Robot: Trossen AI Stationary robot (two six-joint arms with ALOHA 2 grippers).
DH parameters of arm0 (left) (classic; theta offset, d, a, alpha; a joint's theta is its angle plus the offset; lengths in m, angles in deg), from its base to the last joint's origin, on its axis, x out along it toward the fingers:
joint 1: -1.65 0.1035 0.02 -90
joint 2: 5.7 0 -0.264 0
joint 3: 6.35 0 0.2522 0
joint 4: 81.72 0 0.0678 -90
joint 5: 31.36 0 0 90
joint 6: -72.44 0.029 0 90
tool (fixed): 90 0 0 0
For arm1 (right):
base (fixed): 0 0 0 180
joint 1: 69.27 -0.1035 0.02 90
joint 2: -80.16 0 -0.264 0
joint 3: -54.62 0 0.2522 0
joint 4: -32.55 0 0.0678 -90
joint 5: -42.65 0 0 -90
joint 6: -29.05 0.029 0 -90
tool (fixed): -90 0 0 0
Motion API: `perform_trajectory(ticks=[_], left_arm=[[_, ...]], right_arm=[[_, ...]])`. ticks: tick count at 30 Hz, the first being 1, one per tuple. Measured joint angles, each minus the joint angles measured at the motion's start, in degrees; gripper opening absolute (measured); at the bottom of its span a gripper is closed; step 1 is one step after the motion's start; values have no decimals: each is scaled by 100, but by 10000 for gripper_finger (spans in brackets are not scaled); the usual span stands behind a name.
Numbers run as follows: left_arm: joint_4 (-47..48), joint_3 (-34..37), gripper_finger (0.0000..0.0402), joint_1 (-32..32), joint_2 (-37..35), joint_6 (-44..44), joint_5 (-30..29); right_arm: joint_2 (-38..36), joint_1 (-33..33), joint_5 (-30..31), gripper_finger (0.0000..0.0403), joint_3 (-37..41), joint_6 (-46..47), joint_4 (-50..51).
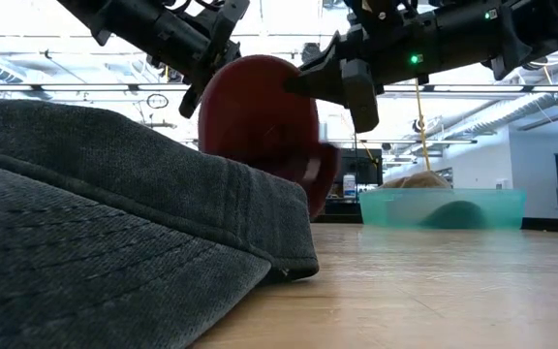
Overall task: Pick & Place hat
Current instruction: Put the top red cap into the green bin
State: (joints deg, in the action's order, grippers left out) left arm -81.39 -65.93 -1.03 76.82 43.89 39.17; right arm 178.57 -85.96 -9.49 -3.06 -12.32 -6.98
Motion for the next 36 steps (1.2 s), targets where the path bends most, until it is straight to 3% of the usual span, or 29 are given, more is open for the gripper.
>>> perform_trajectory(ticks=[6,12,23,29,36], left_arm=[[-27,0,4,-6,-2,110,17],[-24,0,24,-2,-2,150,15],[69,2,26,-21,-234,834,172],[275,4,26,-338,-896,1186,133],[309,3,26,-712,-1167,1627,-122]], right_arm=[[0,-31,-15,8,7,-8,52],[0,-28,96,13,7,19,52],[-98,-184,2076,11,25,-581,135],[-861,-135,2214,7,448,-375,139],[-2484,344,2469,12,824,-566,323]])
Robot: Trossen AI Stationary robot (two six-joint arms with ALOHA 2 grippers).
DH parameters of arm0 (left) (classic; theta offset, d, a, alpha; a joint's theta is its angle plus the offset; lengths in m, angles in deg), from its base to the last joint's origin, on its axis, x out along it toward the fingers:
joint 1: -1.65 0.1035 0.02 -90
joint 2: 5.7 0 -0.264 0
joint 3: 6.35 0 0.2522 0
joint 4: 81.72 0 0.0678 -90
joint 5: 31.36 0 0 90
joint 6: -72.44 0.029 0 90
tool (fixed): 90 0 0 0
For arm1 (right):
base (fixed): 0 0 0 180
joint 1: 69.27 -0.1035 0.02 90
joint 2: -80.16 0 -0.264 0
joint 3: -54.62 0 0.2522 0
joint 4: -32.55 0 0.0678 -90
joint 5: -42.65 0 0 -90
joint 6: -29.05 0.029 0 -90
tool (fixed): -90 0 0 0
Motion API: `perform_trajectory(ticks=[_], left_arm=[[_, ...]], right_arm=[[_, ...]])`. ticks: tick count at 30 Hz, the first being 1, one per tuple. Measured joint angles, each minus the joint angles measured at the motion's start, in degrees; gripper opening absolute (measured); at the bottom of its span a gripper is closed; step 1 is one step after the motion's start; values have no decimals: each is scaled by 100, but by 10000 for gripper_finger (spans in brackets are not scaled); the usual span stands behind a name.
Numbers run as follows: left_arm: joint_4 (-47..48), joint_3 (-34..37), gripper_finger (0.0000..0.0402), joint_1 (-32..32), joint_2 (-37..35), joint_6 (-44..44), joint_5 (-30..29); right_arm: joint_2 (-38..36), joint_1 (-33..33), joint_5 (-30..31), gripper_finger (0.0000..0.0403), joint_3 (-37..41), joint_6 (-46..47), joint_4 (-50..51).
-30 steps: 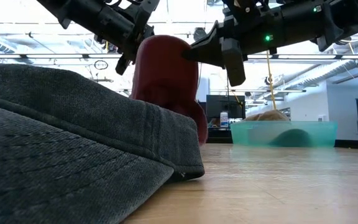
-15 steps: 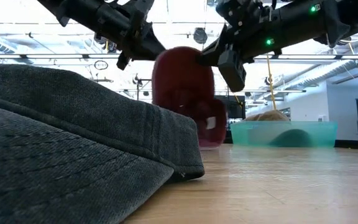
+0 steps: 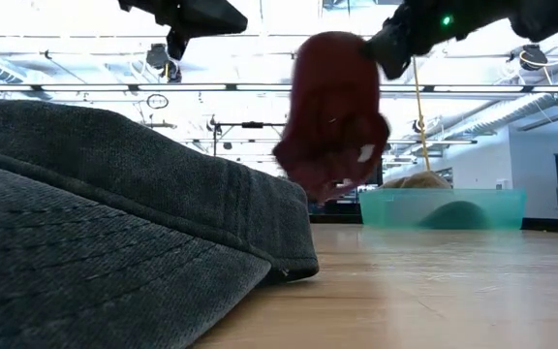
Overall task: Pick & Place hat
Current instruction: Put the top red cap into the green bin
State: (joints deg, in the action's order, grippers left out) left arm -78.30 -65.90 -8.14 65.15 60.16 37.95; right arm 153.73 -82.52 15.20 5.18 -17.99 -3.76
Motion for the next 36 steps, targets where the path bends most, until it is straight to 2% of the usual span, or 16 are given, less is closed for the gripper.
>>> perform_trajectory(ticks=[5,10,18,36], left_arm=[[73,2,26,-46,6,154,-191],[166,2,26,2,9,146,-232],[162,2,26,-3,9,62,-233],[164,2,26,2,9,58,-233]], right_arm=[[-1046,248,526,7,4,-881,361],[-1714,359,799,9,4,-1472,614],[-2242,972,785,8,4,-1178,1938],[-2606,2743,-677,10,4,73,3918]])
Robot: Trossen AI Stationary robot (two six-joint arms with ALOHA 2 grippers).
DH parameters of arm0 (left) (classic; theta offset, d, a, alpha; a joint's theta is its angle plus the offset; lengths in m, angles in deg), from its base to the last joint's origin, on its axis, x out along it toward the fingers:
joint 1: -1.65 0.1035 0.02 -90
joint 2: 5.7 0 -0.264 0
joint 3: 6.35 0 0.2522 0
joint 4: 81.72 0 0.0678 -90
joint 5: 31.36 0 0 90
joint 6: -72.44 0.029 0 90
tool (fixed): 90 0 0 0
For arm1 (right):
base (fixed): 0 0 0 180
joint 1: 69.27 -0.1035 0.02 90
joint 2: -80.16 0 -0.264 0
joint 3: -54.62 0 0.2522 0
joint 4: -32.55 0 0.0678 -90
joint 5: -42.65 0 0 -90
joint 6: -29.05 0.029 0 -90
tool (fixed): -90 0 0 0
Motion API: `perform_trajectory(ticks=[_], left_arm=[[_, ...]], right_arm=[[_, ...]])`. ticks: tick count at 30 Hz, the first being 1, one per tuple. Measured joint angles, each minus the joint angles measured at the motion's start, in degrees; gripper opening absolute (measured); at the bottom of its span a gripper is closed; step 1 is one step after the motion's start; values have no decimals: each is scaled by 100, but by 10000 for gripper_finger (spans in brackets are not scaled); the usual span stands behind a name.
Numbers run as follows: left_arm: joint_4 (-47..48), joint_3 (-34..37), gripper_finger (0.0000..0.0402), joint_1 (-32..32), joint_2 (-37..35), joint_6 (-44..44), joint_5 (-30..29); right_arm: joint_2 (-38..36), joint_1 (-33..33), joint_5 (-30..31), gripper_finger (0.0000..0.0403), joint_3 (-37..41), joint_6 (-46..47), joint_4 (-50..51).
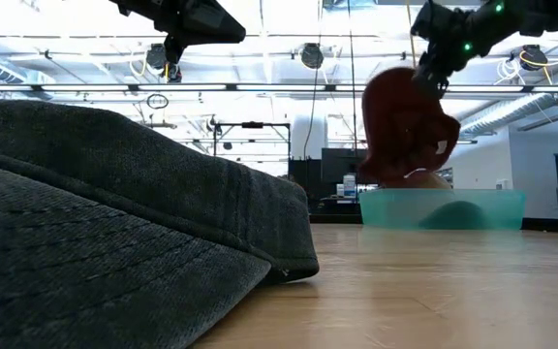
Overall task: Pick & Place hat
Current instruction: Put the top red cap into the green bin
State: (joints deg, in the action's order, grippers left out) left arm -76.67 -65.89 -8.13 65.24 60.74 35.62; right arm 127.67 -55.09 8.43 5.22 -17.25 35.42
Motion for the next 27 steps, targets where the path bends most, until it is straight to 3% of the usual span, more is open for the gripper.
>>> perform_trajectory(ticks=[5,16,27], left_arm=[[3,0,26,0,2,31,0],[7,0,26,0,2,55,-2],[17,0,26,0,2,46,-2]], right_arm=[[-6,390,-111,10,0,235,196],[-327,703,-799,11,0,-674,-1175],[-376,703,-803,11,2,507,545]])
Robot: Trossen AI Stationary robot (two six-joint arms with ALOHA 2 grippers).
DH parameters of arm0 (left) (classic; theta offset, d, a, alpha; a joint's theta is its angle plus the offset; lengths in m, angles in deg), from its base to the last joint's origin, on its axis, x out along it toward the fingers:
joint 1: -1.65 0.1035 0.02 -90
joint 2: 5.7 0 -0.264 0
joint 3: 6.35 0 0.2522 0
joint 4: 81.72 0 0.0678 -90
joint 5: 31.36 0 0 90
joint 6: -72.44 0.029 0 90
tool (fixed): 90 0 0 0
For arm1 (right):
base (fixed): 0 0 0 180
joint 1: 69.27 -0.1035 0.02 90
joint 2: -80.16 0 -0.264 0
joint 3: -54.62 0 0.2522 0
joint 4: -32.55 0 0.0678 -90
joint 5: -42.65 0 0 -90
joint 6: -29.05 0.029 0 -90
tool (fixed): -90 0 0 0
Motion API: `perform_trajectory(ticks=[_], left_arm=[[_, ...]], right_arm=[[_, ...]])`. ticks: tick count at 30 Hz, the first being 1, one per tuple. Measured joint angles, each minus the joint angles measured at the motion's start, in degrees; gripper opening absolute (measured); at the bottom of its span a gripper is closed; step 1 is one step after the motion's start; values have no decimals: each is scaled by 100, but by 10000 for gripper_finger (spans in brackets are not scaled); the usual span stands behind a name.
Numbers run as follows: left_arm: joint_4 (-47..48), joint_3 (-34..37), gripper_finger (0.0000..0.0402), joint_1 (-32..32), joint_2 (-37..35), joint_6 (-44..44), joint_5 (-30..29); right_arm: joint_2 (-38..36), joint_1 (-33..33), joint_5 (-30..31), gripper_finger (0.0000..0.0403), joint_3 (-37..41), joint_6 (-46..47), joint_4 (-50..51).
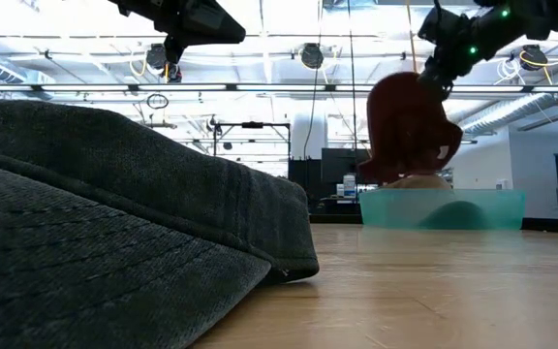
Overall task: Pick & Place hat
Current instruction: Put the top red cap into the green bin
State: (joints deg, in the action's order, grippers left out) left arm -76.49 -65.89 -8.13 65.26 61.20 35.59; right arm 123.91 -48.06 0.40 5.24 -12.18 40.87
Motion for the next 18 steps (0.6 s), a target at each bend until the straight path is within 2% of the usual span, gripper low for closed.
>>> perform_trajectory(ticks=[11,18], left_arm=[[7,0,26,0,0,-3,0],[25,0,26,0,2,-4,0]], right_arm=[[-37,0,47,11,1079,273,-162],[-37,20,869,20,1789,155,-1140]])
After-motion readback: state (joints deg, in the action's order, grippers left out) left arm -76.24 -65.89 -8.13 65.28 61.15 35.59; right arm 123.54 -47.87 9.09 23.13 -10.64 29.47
